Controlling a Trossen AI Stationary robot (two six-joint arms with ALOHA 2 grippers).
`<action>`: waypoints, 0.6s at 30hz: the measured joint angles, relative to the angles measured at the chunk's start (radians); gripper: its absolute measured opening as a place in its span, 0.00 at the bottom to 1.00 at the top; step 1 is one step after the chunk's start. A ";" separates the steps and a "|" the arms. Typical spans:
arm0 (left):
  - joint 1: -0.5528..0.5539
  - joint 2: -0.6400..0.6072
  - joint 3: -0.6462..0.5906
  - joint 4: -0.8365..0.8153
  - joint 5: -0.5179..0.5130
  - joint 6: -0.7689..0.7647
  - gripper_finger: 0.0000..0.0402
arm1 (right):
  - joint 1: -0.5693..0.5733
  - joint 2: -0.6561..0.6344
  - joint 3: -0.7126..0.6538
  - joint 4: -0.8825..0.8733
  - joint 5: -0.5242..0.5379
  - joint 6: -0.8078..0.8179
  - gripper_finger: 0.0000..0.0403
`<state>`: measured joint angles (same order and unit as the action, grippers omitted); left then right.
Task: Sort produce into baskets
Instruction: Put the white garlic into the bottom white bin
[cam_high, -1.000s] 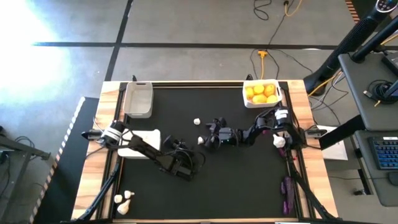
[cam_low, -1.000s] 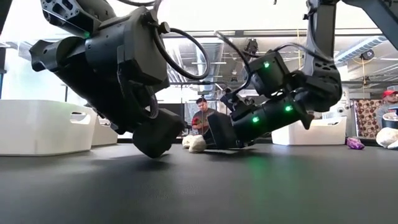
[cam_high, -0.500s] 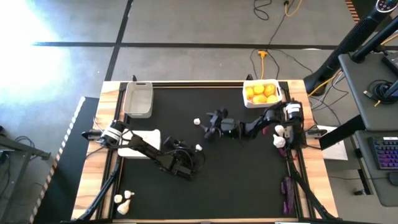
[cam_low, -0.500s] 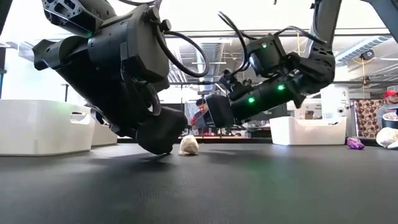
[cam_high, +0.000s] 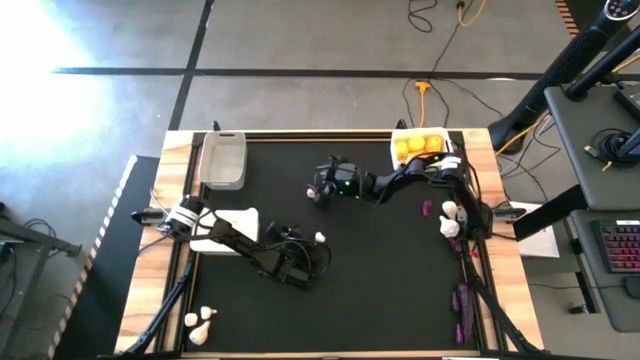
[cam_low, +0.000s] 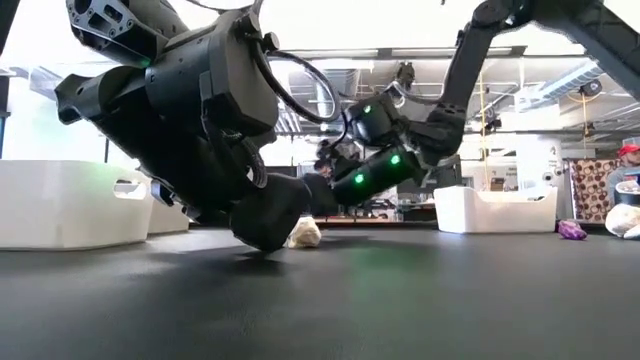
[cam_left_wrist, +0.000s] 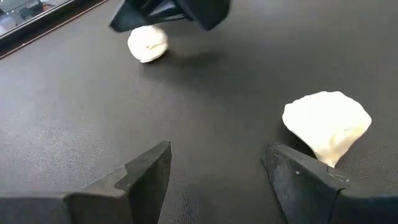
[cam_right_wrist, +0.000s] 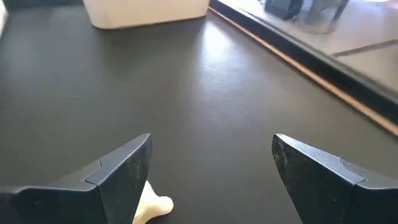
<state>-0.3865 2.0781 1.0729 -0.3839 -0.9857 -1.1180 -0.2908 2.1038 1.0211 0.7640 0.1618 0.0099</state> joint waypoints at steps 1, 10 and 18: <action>-0.001 0.000 0.000 -0.001 0.001 0.000 0.61 | 0.007 0.004 0.006 -0.003 -0.009 0.016 0.81; -0.004 -0.028 0.000 -0.040 0.042 0.006 0.61 | 0.103 -0.013 -0.008 -0.024 -0.118 0.055 0.81; -0.010 -0.118 -0.003 -0.106 0.156 0.056 0.61 | 0.218 -0.078 -0.066 -0.042 -0.108 0.066 0.81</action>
<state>-0.3964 1.9600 1.0702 -0.4903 -0.8301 -1.0624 -0.0725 2.0263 0.9550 0.7221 0.0535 0.0757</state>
